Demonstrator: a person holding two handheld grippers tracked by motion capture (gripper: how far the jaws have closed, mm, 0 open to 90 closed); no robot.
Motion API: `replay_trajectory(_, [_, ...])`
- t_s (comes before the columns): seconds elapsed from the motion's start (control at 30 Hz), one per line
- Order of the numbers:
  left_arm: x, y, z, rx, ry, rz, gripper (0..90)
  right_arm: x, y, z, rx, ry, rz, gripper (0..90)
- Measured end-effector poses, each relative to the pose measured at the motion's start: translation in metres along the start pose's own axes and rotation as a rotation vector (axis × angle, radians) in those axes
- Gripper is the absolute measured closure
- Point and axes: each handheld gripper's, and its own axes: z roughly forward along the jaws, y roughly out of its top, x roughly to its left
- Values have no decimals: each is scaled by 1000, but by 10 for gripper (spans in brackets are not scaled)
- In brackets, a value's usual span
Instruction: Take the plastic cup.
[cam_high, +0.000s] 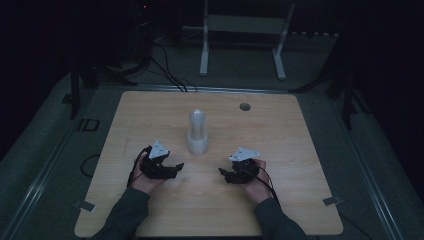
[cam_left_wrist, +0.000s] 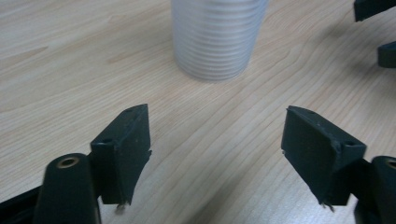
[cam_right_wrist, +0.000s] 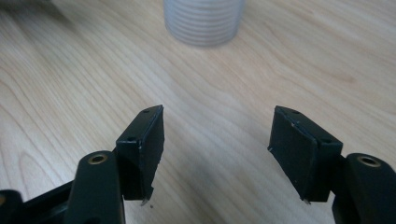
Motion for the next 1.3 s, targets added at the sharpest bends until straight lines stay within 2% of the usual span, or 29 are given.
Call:
replay_trajectory(0.27, [-5, 4, -1, -4, -8, 16, 248, -1, 7, -1, -12, 12, 2, 350])
replay_trajectory(0.43, [-4, 9, -5, -18, -25, 10, 247, -1, 9, 1, -7, 16, 1, 349])
replay_trajectory(0.6, [-3, 16, -9, -26, -28, 24, 247, -1, 13, 1, -13, 20, -2, 349])
replay_trajectory(0.9, [2, 38, -18, -60, -25, 47, 248, 1, 21, 4, -23, 25, -5, 349])
replay_trajectory(1.3, [1, 65, -22, -78, -13, 99, 246, 1, 33, 8, -38, 32, -8, 349])
